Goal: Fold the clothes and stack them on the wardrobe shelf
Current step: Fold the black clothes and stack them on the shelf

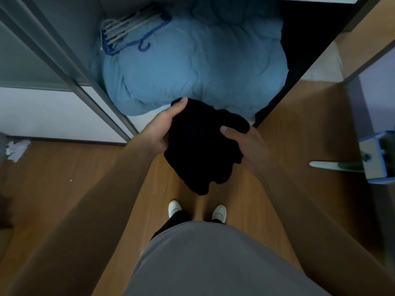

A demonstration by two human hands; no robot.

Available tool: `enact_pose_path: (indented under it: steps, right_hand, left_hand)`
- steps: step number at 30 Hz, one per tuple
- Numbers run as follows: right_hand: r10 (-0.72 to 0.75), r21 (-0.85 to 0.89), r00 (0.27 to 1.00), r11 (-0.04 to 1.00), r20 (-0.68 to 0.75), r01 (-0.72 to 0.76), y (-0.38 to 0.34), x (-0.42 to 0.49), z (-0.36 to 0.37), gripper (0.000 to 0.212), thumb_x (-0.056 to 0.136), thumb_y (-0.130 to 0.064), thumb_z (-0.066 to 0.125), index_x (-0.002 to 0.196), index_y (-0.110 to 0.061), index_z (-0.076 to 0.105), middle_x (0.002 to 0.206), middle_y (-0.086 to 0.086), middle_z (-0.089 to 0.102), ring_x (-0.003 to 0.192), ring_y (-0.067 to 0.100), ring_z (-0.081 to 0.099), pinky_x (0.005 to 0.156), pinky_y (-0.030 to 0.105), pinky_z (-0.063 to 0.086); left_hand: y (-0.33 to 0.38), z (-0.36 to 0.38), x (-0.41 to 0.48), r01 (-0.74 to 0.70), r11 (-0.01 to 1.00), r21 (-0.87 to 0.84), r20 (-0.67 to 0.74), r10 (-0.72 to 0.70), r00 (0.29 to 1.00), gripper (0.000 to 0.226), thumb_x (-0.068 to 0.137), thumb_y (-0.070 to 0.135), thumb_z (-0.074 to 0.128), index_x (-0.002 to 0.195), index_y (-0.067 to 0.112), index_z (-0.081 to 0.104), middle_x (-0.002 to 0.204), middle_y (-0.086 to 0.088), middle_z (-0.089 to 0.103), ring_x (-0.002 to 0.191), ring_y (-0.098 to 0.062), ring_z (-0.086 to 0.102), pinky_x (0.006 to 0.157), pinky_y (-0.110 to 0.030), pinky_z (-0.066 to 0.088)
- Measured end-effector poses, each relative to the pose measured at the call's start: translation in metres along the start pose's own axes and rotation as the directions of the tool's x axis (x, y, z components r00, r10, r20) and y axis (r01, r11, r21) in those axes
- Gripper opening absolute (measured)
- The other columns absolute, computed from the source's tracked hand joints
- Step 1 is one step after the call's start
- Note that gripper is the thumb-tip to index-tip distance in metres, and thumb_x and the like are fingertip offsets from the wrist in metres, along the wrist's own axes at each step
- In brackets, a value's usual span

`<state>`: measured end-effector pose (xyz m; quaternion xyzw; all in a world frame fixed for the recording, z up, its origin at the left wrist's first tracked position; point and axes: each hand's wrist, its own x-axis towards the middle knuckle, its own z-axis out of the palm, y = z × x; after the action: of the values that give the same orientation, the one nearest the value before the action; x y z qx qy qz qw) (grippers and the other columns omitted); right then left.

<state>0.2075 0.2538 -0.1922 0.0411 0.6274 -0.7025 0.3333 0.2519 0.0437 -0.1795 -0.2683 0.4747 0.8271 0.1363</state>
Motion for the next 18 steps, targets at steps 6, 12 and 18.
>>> enact_pose_path:
  steps: [6,12,18]
  right_hand:
    - [0.068,0.268,0.995,0.962,-0.074,-0.045,-0.011,0.009,0.002,0.032,0.093,-0.015,0.067,0.124,-0.005,0.066,0.117,0.012,0.072,0.107,0.026,0.07,0.093,0.04,0.057]
    - [0.138,0.187,0.988,0.975,-0.073,-0.122,-0.019,0.02,0.007,0.037,0.089,-0.03,0.073,0.12,-0.011,0.069,0.116,0.008,0.073,0.106,0.024,0.071,0.095,0.04,0.055]
    - [0.046,0.049,0.986,0.998,-0.16,-0.038,-0.007,0.023,0.012,0.031,0.09,-0.023,0.072,0.12,-0.017,0.065,0.112,0.005,0.074,0.103,0.021,0.072,0.095,0.04,0.056]
  left_hand:
    - [-0.026,-0.036,-0.006,0.004,0.992,0.123,0.278,-0.038,0.96,0.067,0.082,0.045,0.073,0.137,0.015,0.052,0.125,-0.001,0.069,0.12,-0.019,0.063,0.09,-0.026,0.053]
    - [-0.024,-0.02,0.009,-0.209,0.977,0.04,-0.101,0.212,0.972,0.049,0.099,0.006,0.056,0.145,0.017,0.046,0.13,-0.007,0.064,0.118,-0.023,0.063,0.09,-0.028,0.054]
    - [-0.003,-0.031,0.008,-0.31,0.95,0.029,-0.131,0.311,0.941,0.059,0.096,-0.005,0.046,0.142,0.032,0.051,0.128,-0.009,0.063,0.106,-0.017,0.065,0.084,-0.023,0.054]
